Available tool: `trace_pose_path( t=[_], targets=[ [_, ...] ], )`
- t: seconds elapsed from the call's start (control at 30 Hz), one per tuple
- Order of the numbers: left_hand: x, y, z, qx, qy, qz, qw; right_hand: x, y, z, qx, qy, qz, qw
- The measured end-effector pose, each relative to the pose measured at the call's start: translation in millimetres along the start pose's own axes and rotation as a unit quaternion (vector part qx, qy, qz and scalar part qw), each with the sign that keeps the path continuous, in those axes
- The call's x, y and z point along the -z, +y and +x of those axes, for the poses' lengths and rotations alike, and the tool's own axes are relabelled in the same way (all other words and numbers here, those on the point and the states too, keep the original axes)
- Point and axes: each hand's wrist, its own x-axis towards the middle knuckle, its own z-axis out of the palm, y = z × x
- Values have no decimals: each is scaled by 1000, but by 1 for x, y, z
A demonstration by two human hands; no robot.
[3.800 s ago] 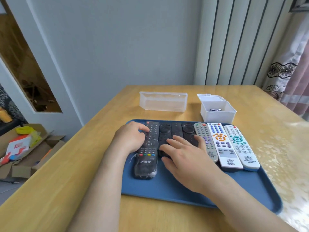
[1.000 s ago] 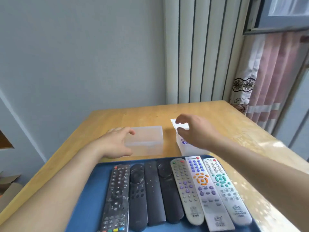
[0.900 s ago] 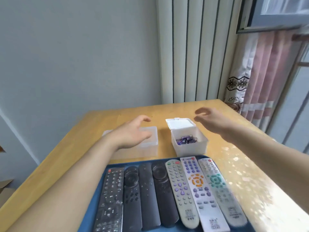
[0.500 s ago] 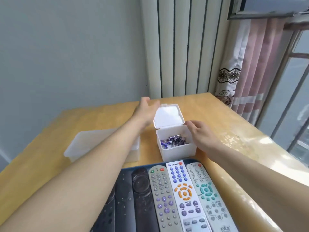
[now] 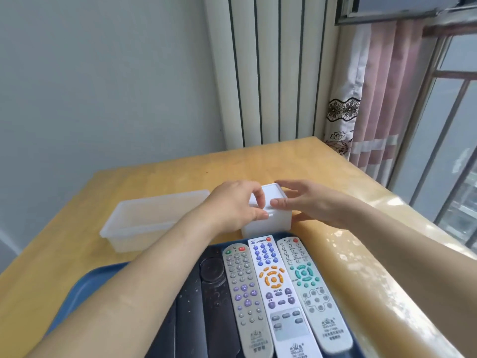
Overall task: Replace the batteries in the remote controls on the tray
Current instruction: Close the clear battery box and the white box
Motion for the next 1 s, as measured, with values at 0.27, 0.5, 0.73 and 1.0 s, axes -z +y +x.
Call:
trace_pose_path(
  t=[0.27, 0.5, 0.73, 1.0],
  targets=[
    [-16, 13, -18, -40, 64, 59, 995, -40, 19, -21, 82, 114, -230, 963],
    [-18, 10, -46, -27, 79, 163, 983, -46, 18, -25, 84, 117, -258, 955],
    [8, -9, -154, 107, -53, 144, 982, -53, 25, -93, 118, 169, -394, 895],
    [-26, -17, -214, 147, -102, 151, 972, -99, 34, -134, 76, 219, -536, 812]
  ],
)
